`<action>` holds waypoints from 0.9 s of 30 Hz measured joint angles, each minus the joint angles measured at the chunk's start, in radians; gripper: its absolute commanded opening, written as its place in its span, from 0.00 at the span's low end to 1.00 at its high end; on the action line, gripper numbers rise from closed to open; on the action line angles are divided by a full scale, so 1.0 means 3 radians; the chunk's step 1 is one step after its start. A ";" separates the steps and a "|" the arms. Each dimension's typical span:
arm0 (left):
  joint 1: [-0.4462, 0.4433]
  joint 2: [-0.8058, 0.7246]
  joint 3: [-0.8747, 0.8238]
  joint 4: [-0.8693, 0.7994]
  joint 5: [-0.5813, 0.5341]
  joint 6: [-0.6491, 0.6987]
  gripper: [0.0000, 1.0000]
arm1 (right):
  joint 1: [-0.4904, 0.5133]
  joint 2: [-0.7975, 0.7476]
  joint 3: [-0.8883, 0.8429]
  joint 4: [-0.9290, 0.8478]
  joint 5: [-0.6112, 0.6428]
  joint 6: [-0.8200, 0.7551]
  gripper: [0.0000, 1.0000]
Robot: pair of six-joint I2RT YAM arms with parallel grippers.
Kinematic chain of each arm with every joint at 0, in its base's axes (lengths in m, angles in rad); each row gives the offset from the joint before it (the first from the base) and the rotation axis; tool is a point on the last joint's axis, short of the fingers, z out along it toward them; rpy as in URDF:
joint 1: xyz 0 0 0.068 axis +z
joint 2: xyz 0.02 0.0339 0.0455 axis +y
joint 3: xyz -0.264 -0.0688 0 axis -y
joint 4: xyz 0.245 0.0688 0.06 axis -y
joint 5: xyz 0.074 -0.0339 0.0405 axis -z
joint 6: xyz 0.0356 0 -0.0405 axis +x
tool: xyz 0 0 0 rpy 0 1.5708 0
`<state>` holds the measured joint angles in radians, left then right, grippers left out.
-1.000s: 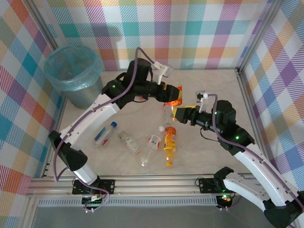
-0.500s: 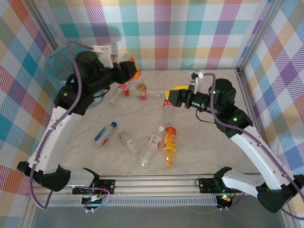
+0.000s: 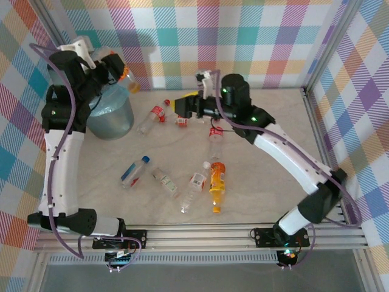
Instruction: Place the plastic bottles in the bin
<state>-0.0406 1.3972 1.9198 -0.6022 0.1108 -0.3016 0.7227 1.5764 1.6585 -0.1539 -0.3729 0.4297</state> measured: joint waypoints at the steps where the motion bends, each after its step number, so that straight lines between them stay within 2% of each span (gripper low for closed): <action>1: 0.0104 0.0062 0.0081 -0.0003 0.0000 0.0011 0.00 | 0.0037 0.0173 0.0175 -0.0010 -0.0022 0.0009 0.70; 7: 0.0703 0.0528 0.0535 0.0008 -0.0043 0.0047 0.00 | 0.0262 0.0993 0.1101 -0.0070 -0.0151 0.0066 0.69; 13: 0.1216 0.1130 0.0799 -0.0043 -0.0003 0.0139 0.00 | 0.0472 0.1396 0.1565 -0.0202 -0.0295 0.0113 0.69; 18: 0.1343 0.1486 0.0838 -0.0210 0.0001 0.0434 0.00 | 0.0553 0.1474 0.1642 -0.0258 -0.0352 0.0113 0.69; 24: 0.1338 0.1564 0.0600 -0.0282 0.0126 0.0718 0.00 | 0.0559 0.1514 0.1651 -0.0323 -0.0370 0.0112 0.69; 27: 0.1338 0.1568 0.0401 -0.0266 0.0196 0.0818 0.06 | 0.0559 0.1534 0.1654 -0.0354 -0.0370 0.0109 0.69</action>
<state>0.3607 1.8675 2.0399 -0.6819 0.1696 -0.0563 0.8906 2.0365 2.1548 -0.2600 -0.4839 0.4625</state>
